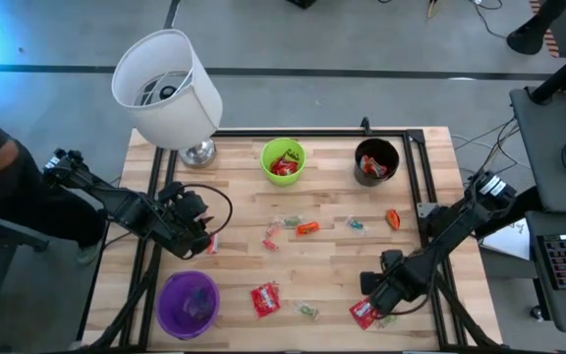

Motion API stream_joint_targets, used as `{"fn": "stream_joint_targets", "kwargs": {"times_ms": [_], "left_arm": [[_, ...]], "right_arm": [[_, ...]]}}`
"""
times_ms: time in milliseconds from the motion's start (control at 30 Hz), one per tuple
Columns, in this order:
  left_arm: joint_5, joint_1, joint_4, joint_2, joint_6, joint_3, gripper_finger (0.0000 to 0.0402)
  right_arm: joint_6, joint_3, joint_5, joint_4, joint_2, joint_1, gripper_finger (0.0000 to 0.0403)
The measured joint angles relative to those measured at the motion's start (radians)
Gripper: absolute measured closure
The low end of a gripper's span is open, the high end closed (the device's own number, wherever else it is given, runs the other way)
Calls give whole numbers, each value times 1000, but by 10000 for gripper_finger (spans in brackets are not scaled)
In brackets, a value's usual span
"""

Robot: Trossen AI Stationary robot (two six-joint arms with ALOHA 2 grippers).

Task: Sort candy
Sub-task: Put the orange candy into the black bucket

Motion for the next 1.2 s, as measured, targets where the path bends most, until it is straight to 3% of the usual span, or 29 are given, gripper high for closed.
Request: {"fn": "stream_joint_targets", "kwargs": {"times_ms": [200, 433, 867, 1067, 1200], "left_arm": [[1, 0, 23, 0, 0, 0, 265], [2, 0, 40, 0, 0, 0, 265], [2, 0, 44, 0, 0, 0, 265], [2, 0, 43, 0, 8, 0, 265], [2, 0, 48, 0, 34, 0, 265]], "right_arm": [[-8, 0, -110, 3, 70, 6, 202], [-20, 1, -122, 14, 129, 20, 213], [-46, -1, -124, -10, 128, 24, 373], [-45, 4, -118, -32, 108, 24, 392], [-22, 39, -23, -101, 68, 24, 393]]}}
